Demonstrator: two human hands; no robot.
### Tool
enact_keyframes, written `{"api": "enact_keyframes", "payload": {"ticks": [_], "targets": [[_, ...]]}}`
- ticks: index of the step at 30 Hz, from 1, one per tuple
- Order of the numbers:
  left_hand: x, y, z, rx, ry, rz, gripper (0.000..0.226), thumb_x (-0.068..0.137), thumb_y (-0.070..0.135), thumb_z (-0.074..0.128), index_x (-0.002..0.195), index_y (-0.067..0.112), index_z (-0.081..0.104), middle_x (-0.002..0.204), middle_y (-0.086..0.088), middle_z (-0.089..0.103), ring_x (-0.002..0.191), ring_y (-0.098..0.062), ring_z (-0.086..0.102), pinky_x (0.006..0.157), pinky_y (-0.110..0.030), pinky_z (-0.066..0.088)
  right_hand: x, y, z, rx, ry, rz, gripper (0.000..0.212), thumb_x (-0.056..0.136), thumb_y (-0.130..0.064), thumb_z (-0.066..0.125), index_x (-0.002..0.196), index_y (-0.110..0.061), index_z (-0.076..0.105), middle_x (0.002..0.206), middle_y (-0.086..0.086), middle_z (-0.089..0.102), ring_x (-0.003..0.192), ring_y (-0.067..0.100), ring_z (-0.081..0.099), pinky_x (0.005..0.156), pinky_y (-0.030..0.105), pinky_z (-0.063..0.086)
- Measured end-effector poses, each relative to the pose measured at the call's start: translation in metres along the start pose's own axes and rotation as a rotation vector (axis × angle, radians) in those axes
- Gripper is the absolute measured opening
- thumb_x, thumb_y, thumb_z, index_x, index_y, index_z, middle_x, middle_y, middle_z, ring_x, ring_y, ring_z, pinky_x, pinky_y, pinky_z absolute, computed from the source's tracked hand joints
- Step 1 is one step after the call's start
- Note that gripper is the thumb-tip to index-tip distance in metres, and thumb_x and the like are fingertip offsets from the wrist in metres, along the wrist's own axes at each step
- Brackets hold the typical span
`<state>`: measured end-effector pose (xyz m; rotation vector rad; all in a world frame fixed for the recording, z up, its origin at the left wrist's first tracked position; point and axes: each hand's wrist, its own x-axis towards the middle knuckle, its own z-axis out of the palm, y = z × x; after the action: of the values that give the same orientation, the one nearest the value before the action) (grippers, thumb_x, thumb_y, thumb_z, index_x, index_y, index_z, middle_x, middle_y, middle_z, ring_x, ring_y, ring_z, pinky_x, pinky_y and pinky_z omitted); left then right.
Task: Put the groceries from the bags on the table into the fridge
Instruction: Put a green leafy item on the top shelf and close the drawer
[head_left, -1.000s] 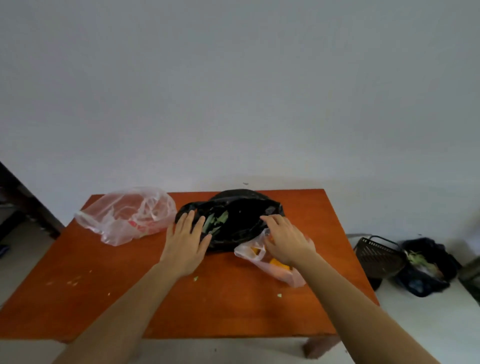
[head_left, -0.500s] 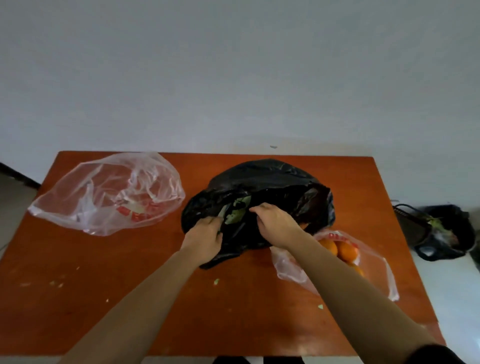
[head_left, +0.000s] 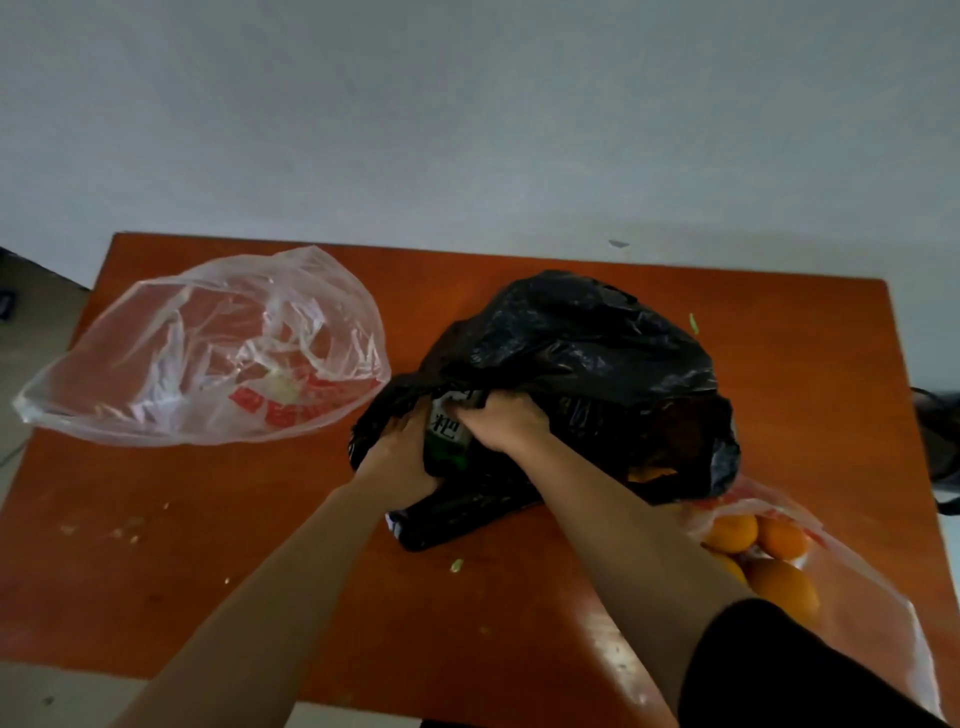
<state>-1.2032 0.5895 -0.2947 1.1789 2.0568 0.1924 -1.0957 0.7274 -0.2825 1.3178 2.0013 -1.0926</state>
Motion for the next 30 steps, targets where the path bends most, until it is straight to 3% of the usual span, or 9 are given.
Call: {"api": "enact_keyframes", "payload": {"ticks": [4,10,15,20,23,26,28,30], "targets": [[-0.001,-0.01,0.008,0.002,-0.008,-0.032,0.103,0.079,0.032,0.075,0.157,0.022,0.009,0.158,-0.005,0.027,0.144,-0.028,0.03,0.113,-0.041,0.035,0.002,-0.008,0.002,-0.04,0.023,0.063,0.087,0.082,-0.085,0.04,0.139,-0.021,0.055,0.132,0.009,0.062,0.118,0.032,0.06,0.091,0.038,0.051],[0.001,-0.01,0.006,-0.101,0.066,-0.047,0.092,0.081,0.029,0.076,0.154,0.025,0.02,0.146,-0.007,0.045,0.13,-0.029,0.048,0.101,-0.038,0.045,0.007,-0.008,0.002,0.068,0.007,0.014,0.078,0.085,-0.076,0.051,0.147,-0.028,0.046,0.147,0.004,0.052,0.132,0.028,0.05,0.103,0.032,0.044],[-0.001,-0.006,0.003,-0.075,0.04,-0.042,0.099,0.083,0.031,0.075,0.157,0.022,0.011,0.152,-0.013,0.036,0.133,-0.033,0.045,0.102,-0.041,0.043,0.001,0.004,-0.001,0.399,-0.089,0.04,0.07,0.089,-0.062,0.062,0.142,-0.018,0.052,0.14,0.006,0.058,0.124,0.027,0.057,0.104,0.037,0.049],[-0.004,0.004,0.009,-0.004,0.024,-0.058,0.095,0.087,0.031,0.069,0.157,0.016,0.007,0.153,-0.014,0.034,0.139,-0.032,0.036,0.111,-0.041,0.037,-0.013,0.019,-0.005,0.852,-0.125,0.14,0.052,0.083,-0.043,0.074,0.123,-0.011,0.065,0.116,0.006,0.069,0.103,0.024,0.066,0.09,0.039,0.057],[-0.004,0.009,0.003,0.019,0.001,-0.07,0.107,0.082,0.039,0.068,0.157,0.02,-0.005,0.157,-0.013,0.029,0.145,-0.035,0.026,0.114,-0.046,0.034,-0.036,0.029,-0.03,0.98,-0.187,0.154,0.029,0.094,-0.031,0.066,0.114,-0.01,0.066,0.112,0.01,0.069,0.095,0.023,0.067,0.062,0.032,0.061],[-0.003,0.024,-0.012,0.005,-0.015,-0.13,0.106,0.081,0.038,0.069,0.157,0.017,-0.003,0.143,-0.016,0.047,0.124,-0.035,0.053,0.094,-0.043,0.051,-0.065,0.052,-0.06,0.848,-0.196,0.153,0.031,0.1,-0.033,0.057,0.123,-0.012,0.062,0.107,0.007,0.064,0.082,0.017,0.063,0.051,0.023,0.051],[-0.005,0.039,-0.023,0.016,-0.001,-0.14,0.086,0.086,0.035,0.066,0.155,0.016,0.017,0.126,-0.011,0.06,0.099,-0.027,0.063,0.074,-0.037,0.054,-0.086,0.07,-0.077,0.719,-0.142,0.12,0.031,0.098,-0.036,0.059,0.12,-0.015,0.061,0.11,0.005,0.06,0.085,0.016,0.059,0.056,0.025,0.05],[-0.01,0.055,-0.035,0.045,0.022,-0.123,0.06,0.09,0.034,0.062,0.144,0.018,0.041,0.114,-0.005,0.064,0.09,-0.022,0.063,0.067,-0.034,0.051,-0.108,0.088,-0.09,0.614,-0.093,0.081,0.03,0.095,-0.041,0.063,0.108,-0.015,0.061,0.107,0.006,0.058,0.087,0.019,0.057,0.061,0.028,0.048]]}}
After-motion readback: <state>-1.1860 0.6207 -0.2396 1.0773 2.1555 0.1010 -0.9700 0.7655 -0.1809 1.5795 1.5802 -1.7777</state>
